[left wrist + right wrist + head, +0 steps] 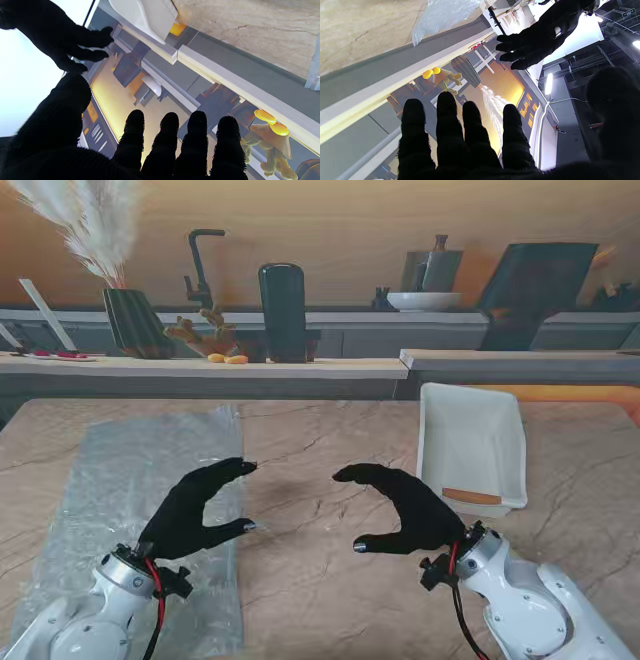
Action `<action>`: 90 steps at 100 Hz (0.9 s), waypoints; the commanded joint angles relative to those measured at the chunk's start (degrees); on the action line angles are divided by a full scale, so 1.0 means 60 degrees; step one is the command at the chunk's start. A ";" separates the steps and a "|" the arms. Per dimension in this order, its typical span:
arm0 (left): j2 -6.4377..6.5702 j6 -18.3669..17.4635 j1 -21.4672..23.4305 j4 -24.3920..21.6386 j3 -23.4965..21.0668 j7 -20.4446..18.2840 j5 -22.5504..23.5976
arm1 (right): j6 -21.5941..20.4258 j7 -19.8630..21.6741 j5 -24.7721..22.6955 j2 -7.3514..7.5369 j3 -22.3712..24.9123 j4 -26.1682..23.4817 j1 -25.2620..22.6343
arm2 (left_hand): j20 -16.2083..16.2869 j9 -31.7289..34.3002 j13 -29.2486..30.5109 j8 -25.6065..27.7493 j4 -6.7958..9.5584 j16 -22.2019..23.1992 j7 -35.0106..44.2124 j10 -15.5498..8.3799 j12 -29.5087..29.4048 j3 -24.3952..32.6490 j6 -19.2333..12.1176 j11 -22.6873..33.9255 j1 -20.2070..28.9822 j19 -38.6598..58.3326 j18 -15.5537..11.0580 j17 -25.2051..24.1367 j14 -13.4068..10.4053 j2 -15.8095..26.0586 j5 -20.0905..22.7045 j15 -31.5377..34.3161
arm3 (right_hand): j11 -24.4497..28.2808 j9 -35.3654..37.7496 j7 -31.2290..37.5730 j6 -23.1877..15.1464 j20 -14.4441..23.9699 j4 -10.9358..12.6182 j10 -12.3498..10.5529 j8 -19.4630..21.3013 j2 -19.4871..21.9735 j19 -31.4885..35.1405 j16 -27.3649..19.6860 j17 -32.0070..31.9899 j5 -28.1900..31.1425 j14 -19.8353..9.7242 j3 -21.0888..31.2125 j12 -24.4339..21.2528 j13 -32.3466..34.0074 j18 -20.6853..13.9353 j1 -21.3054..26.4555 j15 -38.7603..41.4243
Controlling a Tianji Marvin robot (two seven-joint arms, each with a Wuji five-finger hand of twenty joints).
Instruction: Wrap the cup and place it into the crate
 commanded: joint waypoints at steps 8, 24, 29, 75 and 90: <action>0.0040 0.0105 0.0173 -0.0101 0.0073 0.0443 0.0424 | -0.0109 -0.0175 0.0011 -0.0133 -0.0059 -0.0057 -0.0038 | 0.0070 0.0126 0.0099 0.0128 -0.0327 0.0009 0.0195 -0.0211 0.0066 0.0020 -0.0229 0.0030 -0.0180 -0.0024 -0.0176 0.0009 -0.0212 -0.0255 0.0185 0.0032 | -0.0255 -0.0037 -0.0124 -0.0260 0.0081 0.0088 -0.0291 -0.0125 0.0360 -0.0081 -0.0100 -0.0066 -0.0370 -0.0264 0.0242 -0.0067 -0.0183 -0.0206 -0.0500 -0.0178; 0.0026 0.0142 0.0216 -0.0167 0.0114 0.0650 0.0630 | -0.0019 -0.0193 0.0061 -0.0144 -0.0080 -0.0088 -0.0052 | 0.0076 0.0202 0.0129 0.0146 -0.0324 0.0026 0.0211 -0.0219 0.0080 -0.0038 -0.0257 0.0050 -0.0146 0.0002 -0.0180 0.0015 -0.0215 -0.0178 0.0247 0.0049 | -0.0245 -0.0019 -0.0073 -0.0260 0.0109 0.0084 -0.0247 -0.0127 0.0427 -0.0066 -0.0076 -0.0069 -0.0327 -0.0254 0.0255 -0.0027 -0.0158 -0.0212 -0.0480 -0.0163; 0.0023 0.0245 0.0250 -0.0221 0.0135 0.0783 0.0824 | 0.0022 -0.0222 0.0030 -0.0150 -0.0070 -0.0112 -0.0076 | 0.0082 0.0231 0.0150 0.0153 -0.0319 0.0033 0.0219 -0.0225 0.0085 -0.0034 -0.0260 0.0056 -0.0081 0.0024 -0.0182 0.0031 -0.0219 -0.0102 0.0270 0.0060 | -0.0244 -0.0013 -0.0059 -0.0267 0.0116 0.0080 -0.0263 -0.0129 0.0449 -0.0065 -0.0069 -0.0073 -0.0304 -0.0251 0.0245 -0.0020 -0.0149 -0.0216 -0.0477 -0.0158; 0.0651 0.4916 0.0710 -0.0847 -0.0649 -0.1315 0.6057 | 0.0273 -0.0316 -0.0490 -0.0131 -0.0022 -0.0091 -0.0037 | 0.0457 0.0054 -0.0070 0.0231 -0.0085 0.0070 0.0041 -0.0199 0.0043 -0.2720 -0.0495 -0.0081 0.0583 0.0823 -0.0082 0.0025 -0.0145 0.0870 0.0230 0.0075 | -0.0214 0.0180 0.0045 -0.0371 0.0182 0.0078 -0.0265 -0.0152 0.0549 -0.0013 0.0027 -0.0025 -0.0120 -0.0300 0.0175 0.0023 0.0065 -0.0161 -0.0445 -0.0055; 0.0772 0.5542 0.0079 0.0225 -0.0601 -0.2232 0.6385 | 0.0421 -0.0201 -0.0442 -0.0114 -0.0087 -0.0118 0.0042 | 0.0243 -0.0709 -0.0888 -0.0008 -0.0025 -0.0151 -0.0358 -0.0286 -0.0160 -0.2780 -0.0553 -0.0327 0.0607 0.0516 -0.0318 -0.0571 -0.0327 0.0943 -0.0625 -0.0317 | -0.0231 0.0289 0.0069 -0.0384 0.0211 0.0076 -0.0253 -0.0162 0.0550 0.0015 0.0062 0.0003 -0.0020 -0.0313 0.0150 0.0028 0.0130 -0.0141 -0.0441 -0.0032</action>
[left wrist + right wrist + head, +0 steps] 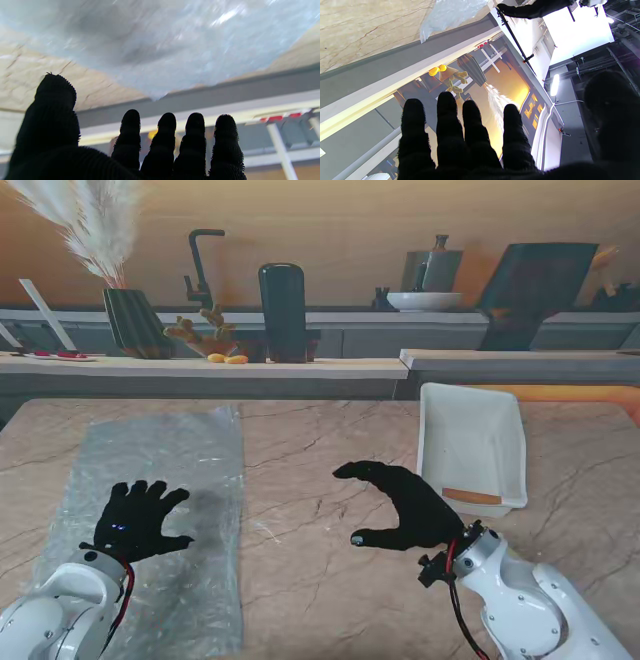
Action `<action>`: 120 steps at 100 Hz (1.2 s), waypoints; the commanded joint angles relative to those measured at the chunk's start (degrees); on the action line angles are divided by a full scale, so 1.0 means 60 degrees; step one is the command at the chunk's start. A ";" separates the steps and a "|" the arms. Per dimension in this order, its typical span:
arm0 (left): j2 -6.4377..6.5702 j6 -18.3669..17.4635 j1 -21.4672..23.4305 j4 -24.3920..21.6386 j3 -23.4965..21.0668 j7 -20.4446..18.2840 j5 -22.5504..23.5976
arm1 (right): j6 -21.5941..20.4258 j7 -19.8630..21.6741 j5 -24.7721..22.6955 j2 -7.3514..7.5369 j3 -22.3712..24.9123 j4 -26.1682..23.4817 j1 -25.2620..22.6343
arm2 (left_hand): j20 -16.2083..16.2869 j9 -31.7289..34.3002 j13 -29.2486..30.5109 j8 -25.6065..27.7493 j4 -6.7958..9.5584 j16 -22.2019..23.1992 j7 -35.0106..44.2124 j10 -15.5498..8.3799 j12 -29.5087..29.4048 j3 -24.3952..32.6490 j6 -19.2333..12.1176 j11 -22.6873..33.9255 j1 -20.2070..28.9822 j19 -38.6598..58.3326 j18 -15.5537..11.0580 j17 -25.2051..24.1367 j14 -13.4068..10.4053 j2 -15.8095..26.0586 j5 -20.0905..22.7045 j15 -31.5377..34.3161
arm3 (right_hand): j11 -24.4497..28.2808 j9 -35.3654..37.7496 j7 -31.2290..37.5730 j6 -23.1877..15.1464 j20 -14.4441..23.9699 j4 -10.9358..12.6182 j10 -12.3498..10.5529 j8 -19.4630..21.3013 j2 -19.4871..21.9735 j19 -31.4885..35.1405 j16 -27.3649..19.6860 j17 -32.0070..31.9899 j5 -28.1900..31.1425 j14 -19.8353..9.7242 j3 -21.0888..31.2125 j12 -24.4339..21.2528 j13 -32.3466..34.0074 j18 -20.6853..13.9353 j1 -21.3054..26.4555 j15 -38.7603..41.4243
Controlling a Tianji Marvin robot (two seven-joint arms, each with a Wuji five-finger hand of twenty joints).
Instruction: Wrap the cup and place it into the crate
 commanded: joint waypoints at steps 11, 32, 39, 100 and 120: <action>0.0141 0.0679 -0.0774 0.1488 0.0259 -0.0888 -0.0209 | 0.0206 0.0202 0.0102 0.0024 -0.0285 0.0047 0.0322 | -0.0634 -0.1454 -0.1367 -0.0536 0.0011 -0.0587 -0.0604 -0.0125 -0.0499 -0.0155 -0.0076 -0.0482 0.0202 -0.1198 -0.0503 -0.0759 -0.0293 0.0262 -0.1241 -0.0636 | -0.0139 0.0122 0.0076 -0.0301 0.0160 0.0079 -0.0251 -0.0060 0.0295 0.0033 0.0083 -0.0002 0.0007 -0.0283 0.0066 0.0036 0.0126 -0.0115 -0.0323 -0.0032; 0.0250 0.1432 -0.1789 0.2508 0.1221 -0.1749 -0.0607 | 0.0612 0.0627 0.0142 0.0106 -0.0539 0.0233 0.0696 | -0.1038 -0.1666 -0.1755 -0.0738 -0.0028 -0.0858 -0.0392 -0.0217 -0.0696 -0.0629 -0.0169 -0.0387 -0.0065 -0.2283 -0.0781 -0.0812 -0.0380 0.0658 -0.1294 -0.0752 | -0.0162 0.0082 0.0066 -0.0289 0.0182 0.0077 -0.0210 -0.0075 0.0443 0.0019 0.0102 -0.0060 0.0007 -0.0257 -0.0010 0.0045 0.0074 -0.0128 -0.0219 -0.0050; 0.0297 0.1423 -0.2200 0.2678 0.1613 -0.2077 -0.0633 | 0.0601 0.0544 0.0041 0.0095 -0.0511 0.0228 0.0654 | -0.1041 -0.1598 -0.1726 -0.0726 -0.0016 -0.0852 -0.0342 -0.0193 -0.0681 -0.0656 -0.0113 -0.0337 -0.0053 -0.2347 -0.0772 -0.0780 -0.0369 0.0766 -0.1199 -0.0723 | -0.0148 0.0121 0.0083 -0.0292 0.0195 0.0079 -0.0219 -0.0073 0.0526 0.0030 0.0114 -0.0036 0.0058 -0.0255 -0.0045 0.0053 0.0104 -0.0128 -0.0221 -0.0035; 0.0820 0.0826 -0.7990 0.3888 0.8233 -0.5596 -0.3149 | 0.0395 0.0110 0.0007 0.0005 -0.0220 0.0204 0.0361 | -0.0402 -0.0324 -0.0733 -0.0290 -0.0029 -0.0419 -0.0083 -0.0054 -0.0040 -0.1028 0.0198 0.0204 0.0037 -0.2187 -0.0432 -0.0278 -0.0227 0.1468 -0.0446 -0.0127 | -0.0139 0.0268 0.0121 -0.0344 0.0270 0.0116 -0.0191 -0.0093 0.0860 0.0061 0.0182 -0.0012 0.0243 -0.0269 -0.0242 0.0065 0.0215 -0.0122 -0.0223 0.0017; 0.0750 0.1878 -1.0919 0.4335 1.2173 -0.5177 -0.5925 | 0.0266 -0.0016 -0.0048 -0.0016 -0.0099 0.0192 0.0256 | 0.0336 0.1991 0.1337 -0.0145 -0.0075 0.0350 0.0127 0.0042 0.0554 -0.1043 0.1043 0.1034 0.0606 0.0592 -0.0217 0.0154 -0.0078 0.1717 0.0440 0.0987 | -0.0146 0.0308 0.0121 -0.0354 0.0292 0.0125 -0.0182 -0.0100 0.0888 0.0067 0.0194 -0.0002 0.0258 -0.0270 -0.0262 0.0067 0.0239 -0.0128 -0.0234 0.0020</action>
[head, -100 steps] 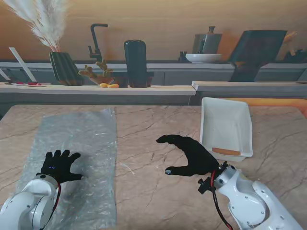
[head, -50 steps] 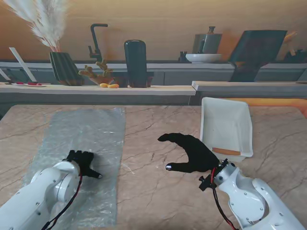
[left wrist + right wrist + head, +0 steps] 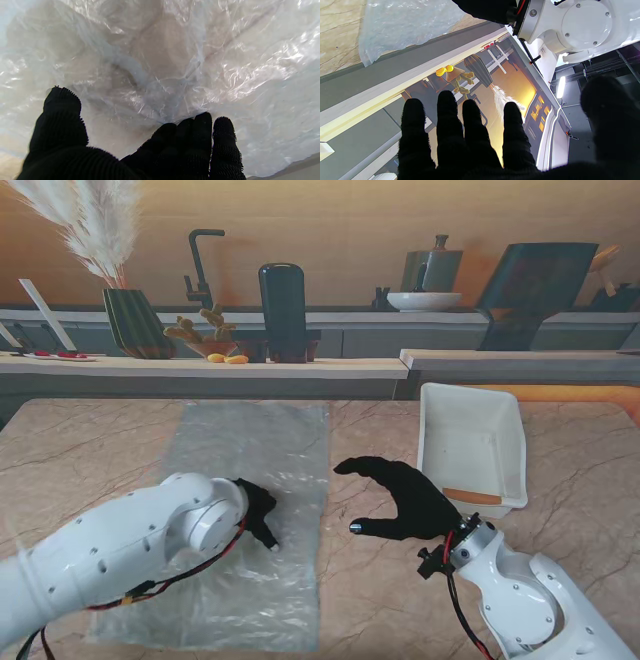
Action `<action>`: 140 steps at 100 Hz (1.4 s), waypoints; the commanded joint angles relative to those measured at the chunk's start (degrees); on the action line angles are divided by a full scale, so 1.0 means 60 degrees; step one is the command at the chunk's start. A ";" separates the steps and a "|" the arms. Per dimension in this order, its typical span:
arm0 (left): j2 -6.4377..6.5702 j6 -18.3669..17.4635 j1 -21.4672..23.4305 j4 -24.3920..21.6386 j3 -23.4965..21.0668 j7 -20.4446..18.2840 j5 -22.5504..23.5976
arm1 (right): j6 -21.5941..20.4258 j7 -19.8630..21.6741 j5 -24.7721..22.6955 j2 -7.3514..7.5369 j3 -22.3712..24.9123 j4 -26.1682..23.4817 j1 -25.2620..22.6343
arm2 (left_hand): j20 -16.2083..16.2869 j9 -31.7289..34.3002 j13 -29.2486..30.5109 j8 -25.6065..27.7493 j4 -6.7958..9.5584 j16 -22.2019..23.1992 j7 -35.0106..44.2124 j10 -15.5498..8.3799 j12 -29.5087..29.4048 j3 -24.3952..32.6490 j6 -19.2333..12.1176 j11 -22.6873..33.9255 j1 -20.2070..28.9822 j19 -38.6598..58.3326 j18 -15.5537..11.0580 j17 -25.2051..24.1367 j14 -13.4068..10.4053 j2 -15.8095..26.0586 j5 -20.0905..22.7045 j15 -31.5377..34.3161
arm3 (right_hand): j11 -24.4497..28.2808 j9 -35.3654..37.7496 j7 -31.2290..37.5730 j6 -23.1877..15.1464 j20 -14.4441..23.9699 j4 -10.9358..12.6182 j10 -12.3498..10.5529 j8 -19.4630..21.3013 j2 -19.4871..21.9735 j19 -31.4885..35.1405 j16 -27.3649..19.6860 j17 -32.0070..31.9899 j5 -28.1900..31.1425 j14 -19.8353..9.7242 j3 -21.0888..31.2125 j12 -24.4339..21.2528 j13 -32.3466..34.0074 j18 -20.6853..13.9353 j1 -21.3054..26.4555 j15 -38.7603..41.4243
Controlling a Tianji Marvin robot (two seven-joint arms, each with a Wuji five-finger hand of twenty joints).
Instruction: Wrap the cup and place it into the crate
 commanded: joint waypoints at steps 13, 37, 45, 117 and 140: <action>-0.0777 0.0098 -0.0794 0.0426 0.1447 0.0235 -0.1608 | -0.0132 -0.0208 -0.0056 -0.0072 0.0117 -0.0062 -0.0185 | 0.0066 0.2471 0.1500 0.0362 0.0117 0.0562 0.1020 -0.2793 0.1047 -0.0180 -0.4104 0.1856 0.0491 0.2611 0.0201 -0.0056 -0.0891 0.0518 0.1018 0.1240 | -0.0143 0.0227 0.0004 -0.0299 0.0182 0.0128 -0.0187 -0.0059 0.0404 0.0070 0.0092 -0.0003 0.0004 -0.0249 -0.0139 0.0071 0.0169 -0.0139 -0.0243 0.0001; -0.1542 -0.0019 -0.1354 0.1040 0.2222 0.0583 -0.2222 | -0.0193 -0.0268 -0.0059 -0.0084 0.0141 -0.0074 -0.0230 | -0.0638 0.1186 0.0681 0.0355 0.0122 0.0442 0.1067 -0.2775 0.0847 -0.0176 -0.4483 0.1497 0.0635 0.2920 0.0163 -0.0523 -0.0825 0.0526 0.0740 0.1044 | -0.0150 0.0263 0.0005 -0.0300 0.0212 0.0134 -0.0182 -0.0068 0.0476 0.0079 0.0110 -0.0016 0.0016 -0.0263 -0.0157 0.0075 0.0176 -0.0134 -0.0263 0.0007; -0.1704 0.0003 -0.1467 0.1179 0.2520 0.0687 -0.2077 | -0.0219 -0.0321 -0.0082 -0.0094 0.0157 -0.0080 -0.0251 | -0.0684 0.0621 0.0374 0.0496 0.0126 0.0422 0.1190 -0.2764 0.0809 -0.0171 -0.4724 0.1388 0.0679 0.2720 0.0166 -0.0599 -0.0771 0.0541 0.0665 0.0913 | -0.0148 0.0283 0.0011 -0.0319 0.0221 0.0136 -0.0180 -0.0068 0.0499 0.0083 0.0116 -0.0006 0.0033 -0.0239 -0.0167 0.0078 0.0193 -0.0130 -0.0285 0.0013; -0.1367 -0.2097 -0.0597 0.1366 0.2383 0.2526 0.0738 | -0.0198 -0.0474 -0.0091 -0.0129 0.0207 -0.0170 -0.0368 | -0.0012 0.1579 0.1710 0.4894 -0.0107 0.1554 0.6446 -0.3859 0.3107 0.5731 -0.4974 0.4132 -0.0436 0.4613 -0.0039 0.0162 -0.1490 -0.1864 -0.0258 0.2813 | -0.0163 0.0421 0.0011 -0.0345 0.0268 0.0163 -0.0165 -0.0107 0.0785 0.0058 0.0143 -0.0020 0.0081 -0.0251 -0.0262 0.0087 0.0247 -0.0128 -0.0308 0.0017; -0.1142 -0.2572 -0.0307 0.1021 0.1857 0.2517 0.0987 | -0.0187 -0.0444 -0.0046 -0.0126 0.0194 -0.0154 -0.0345 | -0.0172 0.1265 0.1540 0.4084 0.0076 0.1378 0.5779 -0.3943 0.2706 0.6206 -0.5056 0.3673 -0.0083 0.4193 -0.0070 0.0045 -0.1632 -0.1578 -0.0362 0.2303 | -0.0172 0.0440 -0.0008 -0.0368 0.0279 0.0170 -0.0171 -0.0135 0.0837 0.0046 0.0148 -0.0028 0.0069 -0.0250 -0.0283 0.0088 0.0253 -0.0134 -0.0316 0.0015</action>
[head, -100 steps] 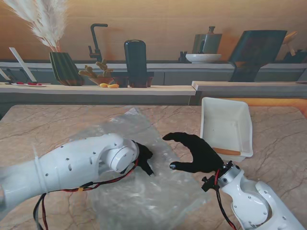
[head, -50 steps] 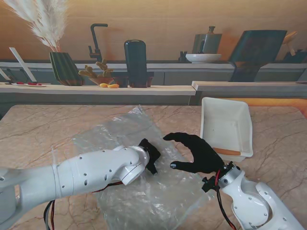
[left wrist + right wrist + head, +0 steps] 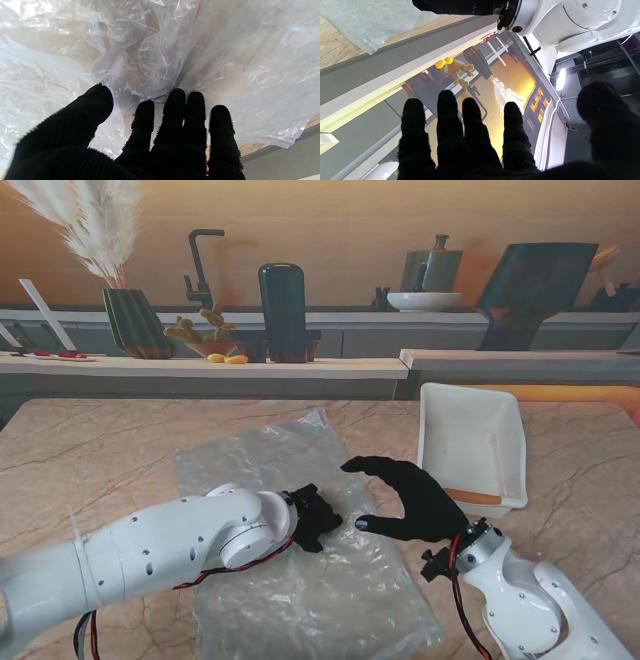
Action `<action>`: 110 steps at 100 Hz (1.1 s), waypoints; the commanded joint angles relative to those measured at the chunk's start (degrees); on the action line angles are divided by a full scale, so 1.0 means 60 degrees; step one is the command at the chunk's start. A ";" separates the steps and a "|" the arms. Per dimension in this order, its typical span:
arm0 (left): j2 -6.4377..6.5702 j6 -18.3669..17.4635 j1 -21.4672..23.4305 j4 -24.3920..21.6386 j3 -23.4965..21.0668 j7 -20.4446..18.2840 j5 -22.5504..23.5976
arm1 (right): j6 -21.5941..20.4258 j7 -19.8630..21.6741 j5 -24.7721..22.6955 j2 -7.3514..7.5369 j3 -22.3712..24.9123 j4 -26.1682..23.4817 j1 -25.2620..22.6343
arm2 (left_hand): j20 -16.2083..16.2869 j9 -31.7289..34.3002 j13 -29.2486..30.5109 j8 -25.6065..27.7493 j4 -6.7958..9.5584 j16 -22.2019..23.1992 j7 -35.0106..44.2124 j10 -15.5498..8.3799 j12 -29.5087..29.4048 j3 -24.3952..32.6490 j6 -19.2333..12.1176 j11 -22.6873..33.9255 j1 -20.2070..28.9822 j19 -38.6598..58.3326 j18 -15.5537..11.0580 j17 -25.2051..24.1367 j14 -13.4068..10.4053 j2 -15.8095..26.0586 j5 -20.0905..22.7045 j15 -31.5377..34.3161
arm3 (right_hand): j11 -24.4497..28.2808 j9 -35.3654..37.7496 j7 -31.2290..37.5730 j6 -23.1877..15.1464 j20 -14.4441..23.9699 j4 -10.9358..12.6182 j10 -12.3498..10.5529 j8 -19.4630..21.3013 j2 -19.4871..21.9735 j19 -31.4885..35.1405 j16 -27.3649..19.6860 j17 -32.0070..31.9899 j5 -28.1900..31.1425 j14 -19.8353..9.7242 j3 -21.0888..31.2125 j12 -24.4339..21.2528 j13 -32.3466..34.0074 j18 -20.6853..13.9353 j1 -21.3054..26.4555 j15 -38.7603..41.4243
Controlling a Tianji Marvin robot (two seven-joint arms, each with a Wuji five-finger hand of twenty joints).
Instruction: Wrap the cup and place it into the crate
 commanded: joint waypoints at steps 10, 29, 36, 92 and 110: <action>-0.0086 -0.0159 0.0397 0.0407 0.0153 0.0174 0.0225 | 0.0009 0.0026 0.0028 -0.0037 -0.0017 -0.0064 -0.0034 | -0.0161 -0.0919 -0.0287 -0.1421 0.0256 -0.0116 -0.1678 -0.2237 -0.1252 0.0403 -0.1855 -0.1995 0.0324 -0.0391 0.0043 -0.0221 -0.0719 -0.0078 -0.0502 -0.0334 | -0.0168 0.0128 -0.0012 -0.0328 0.0164 0.0173 -0.0176 -0.0089 0.0288 0.0037 0.0124 -0.0039 0.0053 -0.0210 -0.0163 0.0077 0.0172 -0.0126 -0.0309 0.0018; -0.0642 -0.0305 0.0218 0.1254 0.0378 0.0899 0.0184 | 0.0003 -0.0042 0.0021 -0.0052 -0.0002 -0.0061 -0.0044 | -0.0615 -0.1570 -0.1050 -0.1670 0.0240 -0.0468 -0.1421 -0.2400 -0.1860 0.0960 -0.2033 -0.2427 0.0719 -0.1360 -0.0443 -0.0671 -0.0851 -0.0028 -0.0718 -0.0896 | -0.0172 0.0144 -0.0016 -0.0336 0.0176 0.0176 -0.0170 -0.0112 0.0326 0.0039 0.0126 -0.0025 0.0057 -0.0213 -0.0177 0.0078 0.0170 -0.0131 -0.0324 0.0013; -0.0828 -0.0336 0.0151 0.1510 0.0476 0.1051 0.0083 | 0.0029 -0.0047 0.0027 -0.0054 -0.0001 -0.0072 -0.0051 | -0.0968 -0.2088 -0.1810 -0.1536 0.0269 -0.0693 -0.1041 -0.2508 -0.2166 0.1249 -0.2159 -0.2627 0.0978 -0.2004 -0.1006 -0.1164 -0.0983 0.0024 -0.0759 -0.1230 | -0.0173 0.0142 -0.0015 -0.0337 0.0177 0.0178 -0.0171 -0.0117 0.0334 0.0031 0.0125 -0.0037 0.0059 -0.0217 -0.0178 0.0079 0.0158 -0.0135 -0.0321 0.0007; -0.1338 0.0832 0.0010 0.2262 0.0475 0.1107 -0.0242 | 0.0067 -0.0083 0.0039 -0.0065 0.0011 -0.0077 -0.0050 | -0.1238 -0.3333 -0.2785 -0.2492 0.0118 -0.1229 -0.2417 -0.1813 -0.3061 -0.0889 -0.1887 -0.3115 0.0058 -0.2733 -0.0587 -0.1642 -0.0722 0.0637 -0.0980 -0.1548 | -0.0153 0.0219 0.0025 -0.0365 0.0194 0.0189 -0.0146 -0.0144 0.0401 0.0022 0.0130 -0.0022 0.0128 -0.0209 -0.0202 0.0088 0.0196 -0.0120 -0.0300 0.0021; -0.1764 0.1642 -0.0006 0.2656 0.0578 0.0841 -0.0819 | 0.0052 -0.0105 0.0010 -0.0068 0.0030 -0.0066 -0.0058 | -0.0872 -0.2603 -0.2059 -0.2882 0.0166 -0.0902 -0.2990 -0.1614 -0.2766 -0.1712 -0.1644 -0.2976 0.0026 -0.2304 -0.0288 -0.1395 -0.0484 0.0886 -0.1135 -0.1241 | -0.0157 0.0241 0.0042 -0.0372 0.0200 0.0193 -0.0138 -0.0151 0.0409 0.0022 0.0130 -0.0012 0.0181 -0.0212 -0.0217 0.0086 0.0204 -0.0120 -0.0289 0.0022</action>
